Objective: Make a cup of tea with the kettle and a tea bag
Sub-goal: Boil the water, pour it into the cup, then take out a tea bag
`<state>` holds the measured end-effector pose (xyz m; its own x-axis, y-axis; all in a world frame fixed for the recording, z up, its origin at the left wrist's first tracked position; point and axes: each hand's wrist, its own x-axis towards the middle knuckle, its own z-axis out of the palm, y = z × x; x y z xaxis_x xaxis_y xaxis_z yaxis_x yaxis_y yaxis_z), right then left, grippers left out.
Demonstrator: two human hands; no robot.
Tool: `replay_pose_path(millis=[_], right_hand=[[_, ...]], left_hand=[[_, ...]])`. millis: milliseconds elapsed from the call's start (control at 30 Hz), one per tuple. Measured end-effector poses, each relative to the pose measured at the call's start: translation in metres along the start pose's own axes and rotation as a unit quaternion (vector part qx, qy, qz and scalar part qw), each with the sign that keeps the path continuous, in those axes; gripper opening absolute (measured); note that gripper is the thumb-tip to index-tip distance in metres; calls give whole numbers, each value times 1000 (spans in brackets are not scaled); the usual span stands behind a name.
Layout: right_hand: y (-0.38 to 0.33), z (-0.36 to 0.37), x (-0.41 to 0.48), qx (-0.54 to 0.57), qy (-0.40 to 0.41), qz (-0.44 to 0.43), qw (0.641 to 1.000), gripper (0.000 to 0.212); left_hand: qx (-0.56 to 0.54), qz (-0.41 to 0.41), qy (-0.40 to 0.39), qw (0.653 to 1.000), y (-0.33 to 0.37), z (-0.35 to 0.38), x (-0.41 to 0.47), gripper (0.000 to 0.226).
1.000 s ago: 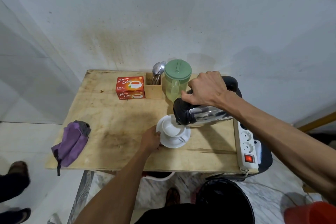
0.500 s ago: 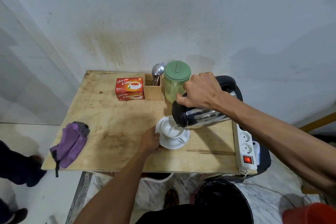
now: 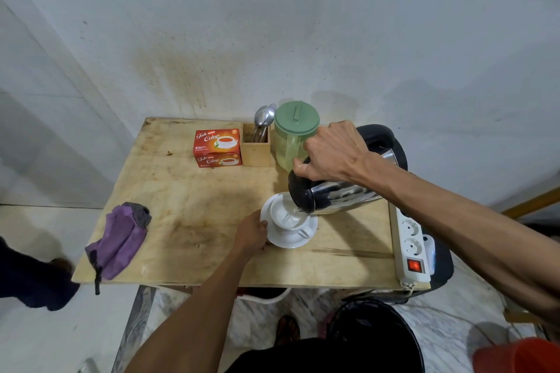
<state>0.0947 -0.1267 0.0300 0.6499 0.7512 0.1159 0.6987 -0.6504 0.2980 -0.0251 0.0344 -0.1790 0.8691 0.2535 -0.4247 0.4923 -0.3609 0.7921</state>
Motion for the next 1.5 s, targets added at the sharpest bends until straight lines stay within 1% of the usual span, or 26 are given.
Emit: replay_pose_path(millis=[767, 1067, 1500], right_hand=[[1, -3, -1, 0, -4, 15, 1000, 51], [2, -5, -3, 1, -5, 7, 1000, 51], [3, -5, -2, 2, -6, 10, 1000, 52]], left_hand=[[-3, 6, -2, 1000, 1, 0, -1, 32], [7, 15, 1, 1000, 1, 0, -3, 32], [-15, 1, -2, 1000, 3, 0, -3, 35]])
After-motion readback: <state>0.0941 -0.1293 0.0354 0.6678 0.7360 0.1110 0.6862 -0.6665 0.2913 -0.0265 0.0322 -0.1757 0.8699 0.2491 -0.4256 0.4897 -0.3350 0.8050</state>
